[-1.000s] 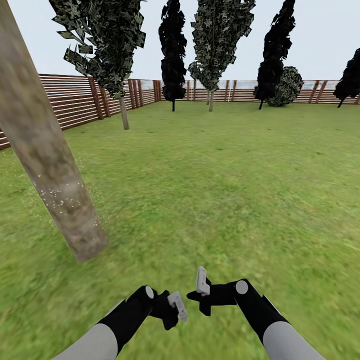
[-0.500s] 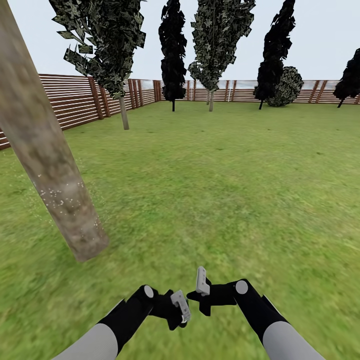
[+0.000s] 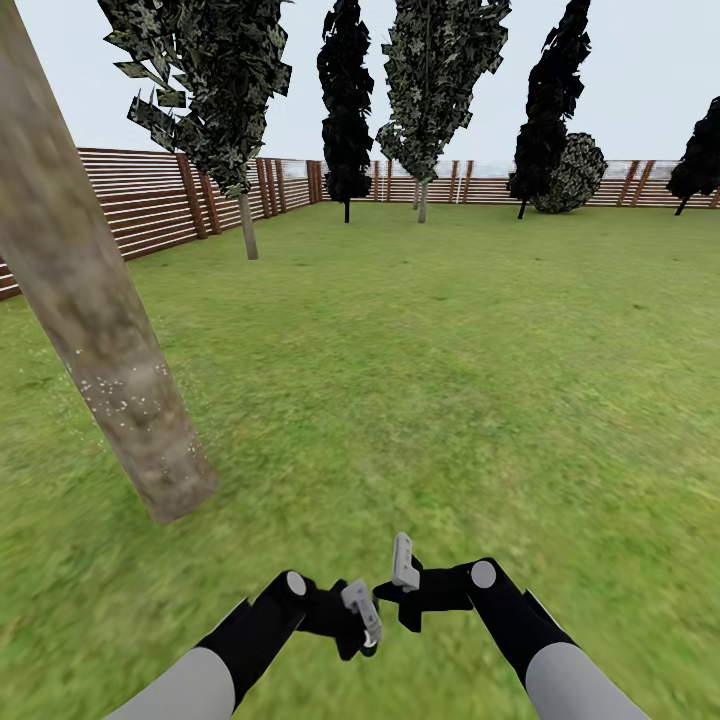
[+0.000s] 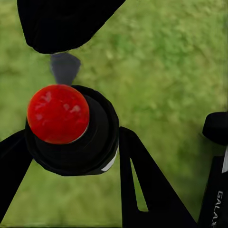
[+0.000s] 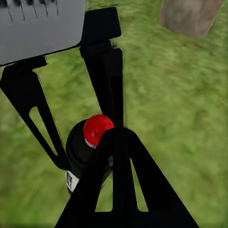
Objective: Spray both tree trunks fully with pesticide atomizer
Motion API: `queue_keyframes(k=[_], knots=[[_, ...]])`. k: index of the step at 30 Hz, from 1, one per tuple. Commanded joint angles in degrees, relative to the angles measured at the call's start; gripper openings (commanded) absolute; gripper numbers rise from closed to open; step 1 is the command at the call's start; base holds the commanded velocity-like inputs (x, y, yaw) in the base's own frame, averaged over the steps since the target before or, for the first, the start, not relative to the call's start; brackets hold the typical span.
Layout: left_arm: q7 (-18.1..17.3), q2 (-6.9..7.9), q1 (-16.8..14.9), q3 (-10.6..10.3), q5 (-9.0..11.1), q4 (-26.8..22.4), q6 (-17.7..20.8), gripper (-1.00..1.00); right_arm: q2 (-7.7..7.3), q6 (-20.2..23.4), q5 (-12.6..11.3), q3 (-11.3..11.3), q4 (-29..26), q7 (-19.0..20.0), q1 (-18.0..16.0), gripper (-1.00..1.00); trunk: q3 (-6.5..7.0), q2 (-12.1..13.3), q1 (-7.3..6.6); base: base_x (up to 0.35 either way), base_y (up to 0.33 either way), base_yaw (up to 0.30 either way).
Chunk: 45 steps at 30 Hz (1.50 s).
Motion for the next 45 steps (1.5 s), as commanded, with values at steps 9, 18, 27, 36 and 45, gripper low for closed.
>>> queue_keyframes(k=[9,18,27,36,45], knots=[[0.4,9.67,0.1,0.5,-3.7,0.7,0.9,-1.00,-0.38,0.0,0.1,-0.1,0.3,0.0,0.0,-1.00,0.00,0.0,0.00,0.000,0.000,0.000],[11.6,12.98,1.4,37.1,-3.1,1.0,-3.2,-1.00,-4.12,1.6,0.1,-28.3,8.8,-28.0,0.6,-1.00,0.00,0.0,0.00,0.000,0.000,0.000],[25.0,13.12,5.3,45.9,4.9,10.4,-9.6,-1.00,-5.61,-1.7,-0.3,-33.4,23.1,-62.4,9.3,1.00,0.00,0.0,0.00,0.000,0.000,0.000],[30.4,13.13,8.7,46.4,6.8,10.5,-17.1,-1.00,-4.84,-3.4,-4.8,-33.8,27.3,-62.3,10.1,1.00,0.54,1.2,-0.66,0.000,0.000,0.000],[30.4,13.37,11.7,49.3,7.4,10.4,-17.2,-1.00,-4.85,-20.9,-4.7,-33.8,27.3,-62.5,16.0,1.00,2.16,4.8,-2.64,0.000,0.000,0.000]])
